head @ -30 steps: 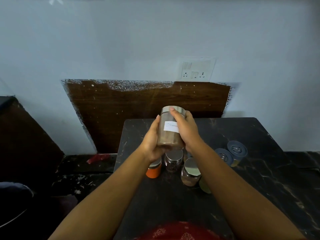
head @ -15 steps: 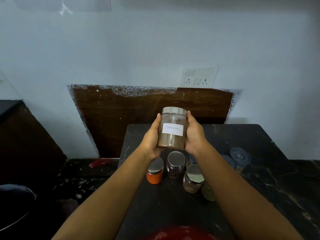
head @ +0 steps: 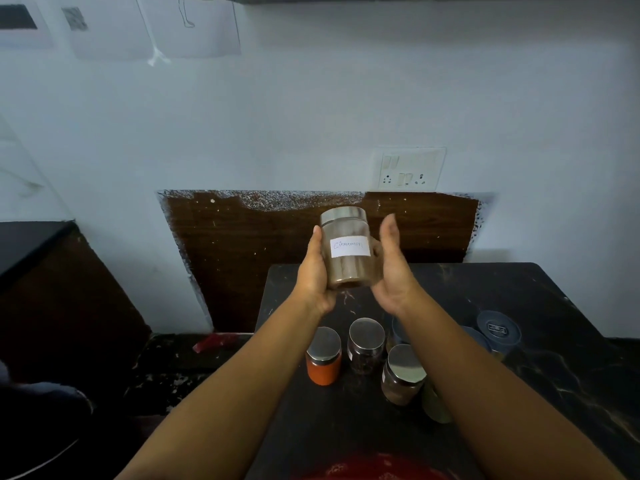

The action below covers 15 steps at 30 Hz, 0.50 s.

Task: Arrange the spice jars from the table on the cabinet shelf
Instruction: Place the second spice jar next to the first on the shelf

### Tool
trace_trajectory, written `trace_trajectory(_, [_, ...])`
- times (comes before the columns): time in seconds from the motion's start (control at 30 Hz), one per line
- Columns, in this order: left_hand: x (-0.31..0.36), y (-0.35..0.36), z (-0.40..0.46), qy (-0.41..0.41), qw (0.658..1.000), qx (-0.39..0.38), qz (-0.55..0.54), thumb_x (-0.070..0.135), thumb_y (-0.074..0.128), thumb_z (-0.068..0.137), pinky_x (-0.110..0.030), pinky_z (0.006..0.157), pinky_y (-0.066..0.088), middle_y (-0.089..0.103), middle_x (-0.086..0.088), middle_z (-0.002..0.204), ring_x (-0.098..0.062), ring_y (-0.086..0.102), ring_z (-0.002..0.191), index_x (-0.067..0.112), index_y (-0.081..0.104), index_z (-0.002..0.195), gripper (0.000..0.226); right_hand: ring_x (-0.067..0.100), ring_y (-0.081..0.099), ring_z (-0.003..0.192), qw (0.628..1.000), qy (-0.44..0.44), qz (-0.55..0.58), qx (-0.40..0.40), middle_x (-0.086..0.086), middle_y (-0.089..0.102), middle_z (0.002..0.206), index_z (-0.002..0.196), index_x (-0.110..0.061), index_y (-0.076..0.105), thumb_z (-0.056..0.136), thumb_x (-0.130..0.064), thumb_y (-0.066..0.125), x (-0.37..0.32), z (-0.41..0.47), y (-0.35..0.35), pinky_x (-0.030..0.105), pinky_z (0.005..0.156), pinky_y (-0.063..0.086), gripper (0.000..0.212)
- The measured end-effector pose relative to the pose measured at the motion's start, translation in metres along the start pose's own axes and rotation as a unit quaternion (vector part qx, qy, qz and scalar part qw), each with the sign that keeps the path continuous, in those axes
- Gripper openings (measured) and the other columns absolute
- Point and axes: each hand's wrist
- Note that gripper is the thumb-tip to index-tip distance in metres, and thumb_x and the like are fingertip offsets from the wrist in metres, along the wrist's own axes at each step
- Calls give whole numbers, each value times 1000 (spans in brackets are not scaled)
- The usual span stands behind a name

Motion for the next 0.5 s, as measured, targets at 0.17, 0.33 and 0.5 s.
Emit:
trace_trajectory(0.17, [27,13,4,45,999,5,4,64,35,94,-51,98,50,69,-20,116,-34,65,110,11,64,123,67,20,56,119,988,-22,-138,-60,1,55,132,150,-34,19,70,-13,84,-9,0,11,47,102,47,106])
trace_trajectory(0.33, [72,48,2,131,989,61,45,59,35,96,-46,85,57,68,-19,113,-30,68,102,11,58,118,58,22,58,118,980,-79,-177,-40,1,60,123,136,-32,37,57,-19,89,-49,13,35,47,99,50,95])
trace_trajectory(0.5, [149,98,-1,280,951,75,107,45,38,101,-44,88,55,56,-7,111,-24,60,106,15,40,122,37,19,58,116,963,-197,-170,-64,-1,56,127,142,-36,29,57,-25,88,-121,25,74,45,100,50,104])
Point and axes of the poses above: each hand's wrist, its own z-axis towards the middle knuckle, its own y-axis out of the palm, x = y × z
